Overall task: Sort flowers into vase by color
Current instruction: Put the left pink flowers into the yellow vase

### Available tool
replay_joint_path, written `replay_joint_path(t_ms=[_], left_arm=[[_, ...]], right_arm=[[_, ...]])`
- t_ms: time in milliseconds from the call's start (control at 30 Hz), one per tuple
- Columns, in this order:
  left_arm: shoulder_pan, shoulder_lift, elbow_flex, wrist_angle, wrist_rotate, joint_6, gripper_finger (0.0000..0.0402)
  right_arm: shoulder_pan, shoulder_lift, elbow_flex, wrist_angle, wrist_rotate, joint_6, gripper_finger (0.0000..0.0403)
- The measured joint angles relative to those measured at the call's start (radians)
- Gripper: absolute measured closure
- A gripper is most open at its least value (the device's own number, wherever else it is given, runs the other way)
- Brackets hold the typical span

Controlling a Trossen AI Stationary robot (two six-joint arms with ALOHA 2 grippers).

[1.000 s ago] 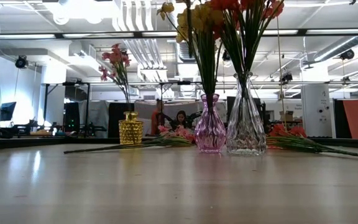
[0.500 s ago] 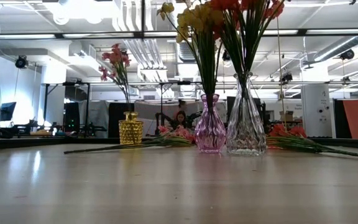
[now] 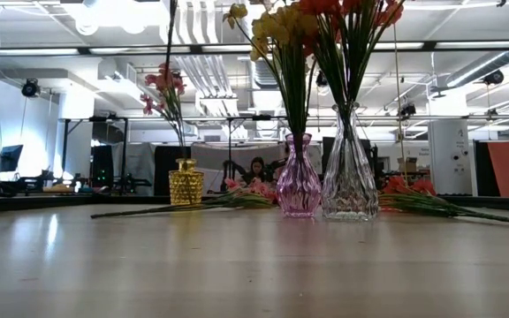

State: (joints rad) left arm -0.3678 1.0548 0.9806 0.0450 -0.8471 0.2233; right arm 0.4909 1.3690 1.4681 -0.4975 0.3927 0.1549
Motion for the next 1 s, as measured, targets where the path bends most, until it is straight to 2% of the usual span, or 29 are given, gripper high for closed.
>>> replay_joint_path(t_ms=[233,400,633,900,1000], left_arm=[[0.173,-0.06,-0.094,0.08,0.172,0.028,0.0401],[0.31,-0.102,-0.22,0.242,0.228,0.064,0.0402],[0.499,-0.125,-0.355,0.417,0.407,0.044,0.0401],[0.686,-0.07,-0.379,0.416,0.552,-0.014,0.0401],[0.731,-0.041,-0.367,0.421,0.554,0.0,0.0401]], right_arm=[[-0.005,-0.001,0.0,-0.002,0.0,-0.01,0.0197],[-0.005,-0.011,0.0,-0.001,0.0,0.049,0.0197],[-0.005,-0.054,0.0,-0.001,0.0,0.108,0.0197],[-0.005,-0.104,0.0,-0.009,0.0,0.124,0.0197],[-0.005,-0.107,0.0,-0.02,0.0,0.126,0.0197]])
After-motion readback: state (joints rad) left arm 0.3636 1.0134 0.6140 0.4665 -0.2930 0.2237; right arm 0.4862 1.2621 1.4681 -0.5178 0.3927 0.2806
